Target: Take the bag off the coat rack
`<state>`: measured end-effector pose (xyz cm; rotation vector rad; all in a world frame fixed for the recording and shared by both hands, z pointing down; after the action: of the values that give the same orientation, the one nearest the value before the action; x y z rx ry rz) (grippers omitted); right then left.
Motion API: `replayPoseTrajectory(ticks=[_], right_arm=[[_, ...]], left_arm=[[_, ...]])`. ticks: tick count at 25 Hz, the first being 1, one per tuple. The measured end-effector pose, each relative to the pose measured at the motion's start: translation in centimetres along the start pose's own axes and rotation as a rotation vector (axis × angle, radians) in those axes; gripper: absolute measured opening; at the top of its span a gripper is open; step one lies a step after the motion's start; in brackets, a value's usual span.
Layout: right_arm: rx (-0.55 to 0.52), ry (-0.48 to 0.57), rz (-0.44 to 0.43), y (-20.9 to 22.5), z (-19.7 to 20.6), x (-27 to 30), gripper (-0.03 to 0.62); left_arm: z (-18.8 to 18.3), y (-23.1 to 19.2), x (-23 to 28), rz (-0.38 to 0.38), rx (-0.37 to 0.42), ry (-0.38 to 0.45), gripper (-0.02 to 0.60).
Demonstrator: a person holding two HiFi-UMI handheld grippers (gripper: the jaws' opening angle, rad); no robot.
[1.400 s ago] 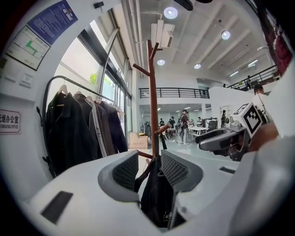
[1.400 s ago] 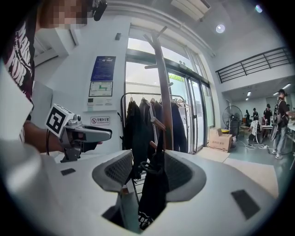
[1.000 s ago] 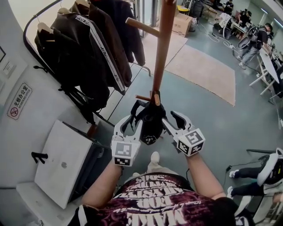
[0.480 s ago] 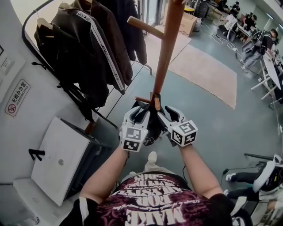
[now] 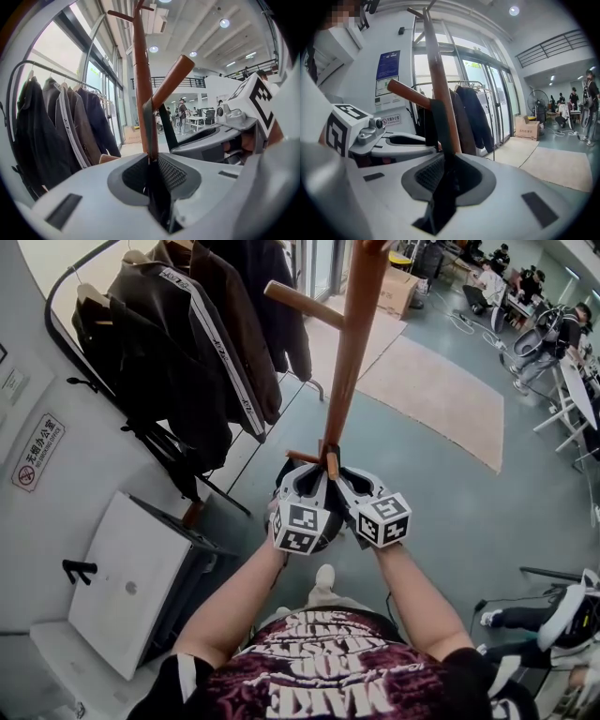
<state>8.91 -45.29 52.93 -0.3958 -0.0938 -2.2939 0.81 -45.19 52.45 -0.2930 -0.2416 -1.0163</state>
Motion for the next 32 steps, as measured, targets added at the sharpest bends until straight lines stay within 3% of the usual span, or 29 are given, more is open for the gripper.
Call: replayPoseTrajectory(ticks=[5,12,20,26,32], right_arm=[[-0.061,-0.033,0.038,-0.1,-0.4,0.3,0.011],[-0.015,-0.038,0.070,0.1,-0.6,-0.3,0.006],[0.037,-0.007,0.046,-0.2,-1.8,-2.2,0.006],[-0.018,0.064,0.045,-1.6,-5.3,-4.5,0.006],[-0.085,0.124,0.044,-4.1,-8.5,-7.7,0.008]], left_arm=[[-0.2,-0.2,0.1,-0.021,-0.011,-0.004,0.044],[-0.2,-0.7,-0.6,-0.051,-0.066,0.012,0.012],[-1.8,-0.4,-2.9,-0.033,-0.103,0.045,0.009],[-4.7,0.8,-5.8,-0.016,-0.045,0.124,0.009],[-7.6,2.1,-9.8,0.011,-0.041,0.183,0.009]])
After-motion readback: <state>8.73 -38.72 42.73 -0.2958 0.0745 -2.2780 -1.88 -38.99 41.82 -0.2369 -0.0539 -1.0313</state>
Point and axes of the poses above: the fingertips, and each gripper's own axes: x forward along the fingers, y to its right, z out of its underside, the point moved 4 cm from there along -x, backward along the fingers, and after that the axes turned 14 degrees about -x, right-handed, at the moved point
